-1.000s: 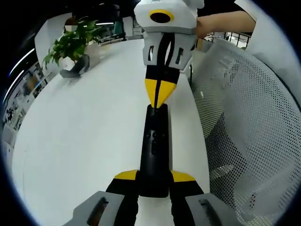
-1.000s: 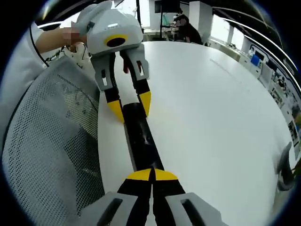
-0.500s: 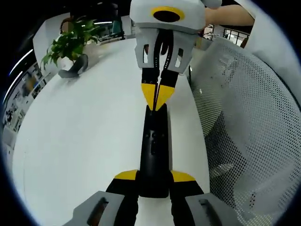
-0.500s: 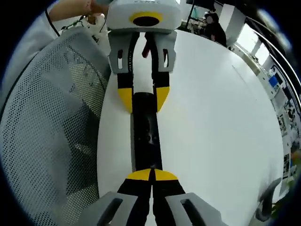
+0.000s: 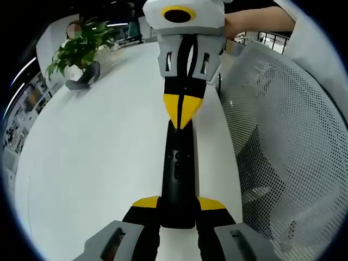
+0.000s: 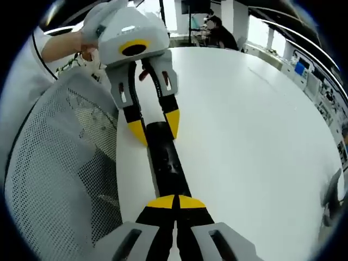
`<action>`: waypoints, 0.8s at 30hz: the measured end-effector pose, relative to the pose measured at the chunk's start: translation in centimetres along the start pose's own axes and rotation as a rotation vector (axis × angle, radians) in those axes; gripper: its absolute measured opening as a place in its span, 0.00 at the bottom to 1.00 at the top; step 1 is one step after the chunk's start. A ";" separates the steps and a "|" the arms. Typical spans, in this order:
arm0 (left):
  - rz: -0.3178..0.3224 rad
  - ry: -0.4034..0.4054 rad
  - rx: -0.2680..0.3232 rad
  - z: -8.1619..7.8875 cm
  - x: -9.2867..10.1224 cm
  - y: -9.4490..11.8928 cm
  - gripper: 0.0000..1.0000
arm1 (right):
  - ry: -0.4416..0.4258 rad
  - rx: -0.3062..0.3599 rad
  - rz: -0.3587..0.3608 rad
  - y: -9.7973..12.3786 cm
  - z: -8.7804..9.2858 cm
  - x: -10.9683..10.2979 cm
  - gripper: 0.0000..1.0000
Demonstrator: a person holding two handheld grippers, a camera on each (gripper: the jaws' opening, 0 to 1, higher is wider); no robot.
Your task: Press the specified remote control buttons in sequence, fully releasing each button before pressing the next.
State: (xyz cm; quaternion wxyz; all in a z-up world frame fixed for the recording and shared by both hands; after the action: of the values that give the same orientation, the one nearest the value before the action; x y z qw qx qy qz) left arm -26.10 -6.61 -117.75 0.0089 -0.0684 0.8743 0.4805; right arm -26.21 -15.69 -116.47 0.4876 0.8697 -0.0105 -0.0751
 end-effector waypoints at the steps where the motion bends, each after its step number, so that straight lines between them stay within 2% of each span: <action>1: 0.001 0.000 0.000 0.0 0.0 0.0 0.24 | 0.020 -0.010 0.006 -0.1 -0.1 0.0 0.00; 6: 0.000 -0.002 0.001 0.0 0.0 0.0 0.24 | 0.126 -0.079 -0.010 -0.2 -0.2 0.2 0.00; 14: 0.002 -0.009 -0.001 0.0 0.0 0.0 0.24 | 0.172 -0.112 0.011 -0.6 -0.5 0.4 0.00; 18: 0.004 -0.013 -0.009 0.0 0.0 0.0 0.24 | 0.164 -0.096 0.036 -0.5 -0.4 0.4 0.00; 21: 0.005 -0.012 -0.014 0.0 0.0 0.0 0.24 | 0.124 -0.049 0.038 -0.4 -0.4 0.5 0.00; 22: 0.005 -0.011 -0.016 0.0 0.0 0.0 0.24 | 0.077 -0.019 0.042 -0.3 -0.4 0.6 0.00; 24: 0.005 -0.011 -0.018 0.0 0.0 0.0 0.24 | 0.072 -0.004 0.025 -0.2 -0.3 0.3 0.00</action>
State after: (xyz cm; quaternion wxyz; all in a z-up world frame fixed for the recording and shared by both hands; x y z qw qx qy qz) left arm -26.08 -6.63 -117.77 0.0121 -0.0636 0.8701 0.4885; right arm -25.87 -15.38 -116.48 0.4903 0.8707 -0.0039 -0.0376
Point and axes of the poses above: the point that each gripper's makers call its tool centre point, and the gripper's own axes: y roughly backward along the fingers, x roughly to its right, z roughly out of its underside, the point moved 2 cm from there along y, roughly backward along the fingers, and after that the axes turned 6 degrees about -z, right-handed, at the moved point
